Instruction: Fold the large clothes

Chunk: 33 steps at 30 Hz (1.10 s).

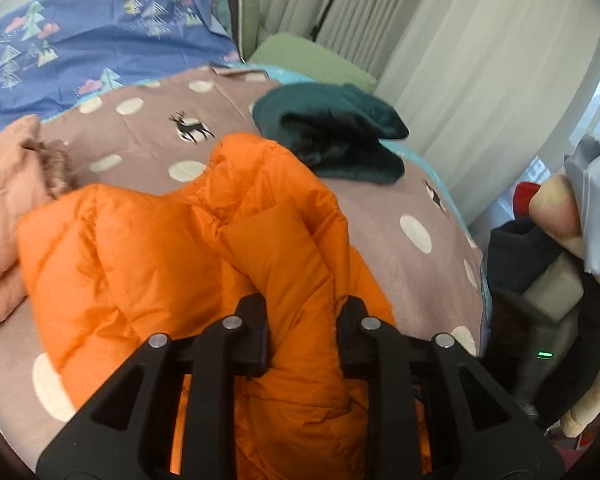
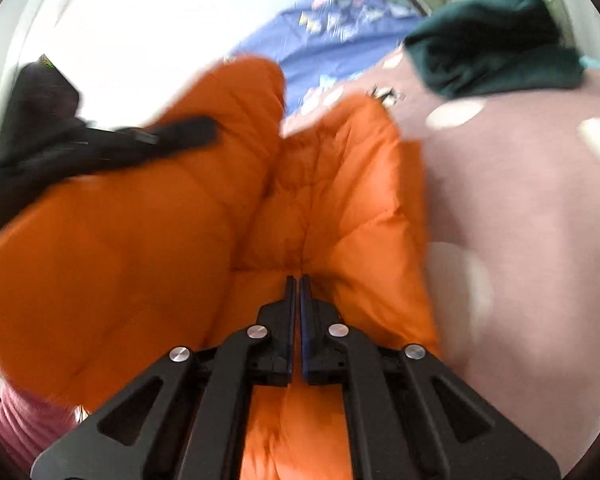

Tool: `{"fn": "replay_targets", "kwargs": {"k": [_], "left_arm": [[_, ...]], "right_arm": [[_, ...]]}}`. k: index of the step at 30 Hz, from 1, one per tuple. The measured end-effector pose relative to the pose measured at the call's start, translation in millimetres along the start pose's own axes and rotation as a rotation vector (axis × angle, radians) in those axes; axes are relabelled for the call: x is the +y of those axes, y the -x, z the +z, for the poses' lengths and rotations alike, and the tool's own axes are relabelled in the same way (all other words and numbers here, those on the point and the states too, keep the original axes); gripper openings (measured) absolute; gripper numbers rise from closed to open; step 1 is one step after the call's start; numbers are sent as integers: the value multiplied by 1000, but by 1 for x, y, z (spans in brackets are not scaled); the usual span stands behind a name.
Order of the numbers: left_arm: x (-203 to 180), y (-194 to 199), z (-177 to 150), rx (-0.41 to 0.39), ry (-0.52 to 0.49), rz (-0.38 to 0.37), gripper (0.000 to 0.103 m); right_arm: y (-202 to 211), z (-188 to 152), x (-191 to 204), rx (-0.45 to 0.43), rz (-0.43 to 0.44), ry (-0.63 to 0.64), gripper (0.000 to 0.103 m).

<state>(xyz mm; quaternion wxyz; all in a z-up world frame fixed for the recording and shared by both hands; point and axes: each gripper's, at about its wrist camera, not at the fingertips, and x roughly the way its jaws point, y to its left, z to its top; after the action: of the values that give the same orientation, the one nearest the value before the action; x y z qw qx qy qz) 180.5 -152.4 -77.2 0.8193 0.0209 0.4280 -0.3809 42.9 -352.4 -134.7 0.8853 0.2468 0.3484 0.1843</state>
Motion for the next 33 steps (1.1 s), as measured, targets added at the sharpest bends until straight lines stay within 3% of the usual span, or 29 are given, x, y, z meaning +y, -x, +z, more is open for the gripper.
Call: {"fn": "replay_targets", "kwargs": {"k": [3,4,6,7,11,12,13,14,16,21,22,26,28,30,33], "left_arm": [[-4,-14,2,23,-9,0,29],[-4,-20,2,29,-6,-8,31],[-4,-27,1,34,8,-28,36],[-3,-30,0,34,17,-37,38],[-7,-42,-3,32,18,-51,45],[-9,-43,-2,32,17,-54,45],[-10,-45,-3,29,13,-63,45],[-12,-47,-3,27,11,-70,46],[-13,-46,-2,14,12,-80,47],[-11,-7,3,-69,-12,-150,44],[-11,6,3,-94,-44,-145,36],[-1,32,-2,-148,-134,-18,29],[7,25,-5,-118,-128,-5,29],[11,1,-10,-53,-135,19,28],[8,-36,-18,-23,-187,66,30]], "right_arm": [[41,-8,7,-57,-4,50,6],[60,-11,17,-91,14,86,11],[85,-19,36,-141,53,134,39],[92,-20,43,-156,69,149,58],[92,-23,80,-131,84,207,77],[86,-25,85,-113,52,210,76],[75,-25,89,-95,-28,207,67],[66,-24,87,-89,-89,187,21],[59,-20,66,-73,-63,76,10],[61,-29,33,-75,-102,14,7],[62,-33,27,-68,-102,-7,7],[59,-40,11,-53,-116,-51,7],[52,-39,2,-37,-121,-74,8],[45,-45,-7,-18,-137,-99,9],[23,-47,-15,7,-189,-89,12]]}}
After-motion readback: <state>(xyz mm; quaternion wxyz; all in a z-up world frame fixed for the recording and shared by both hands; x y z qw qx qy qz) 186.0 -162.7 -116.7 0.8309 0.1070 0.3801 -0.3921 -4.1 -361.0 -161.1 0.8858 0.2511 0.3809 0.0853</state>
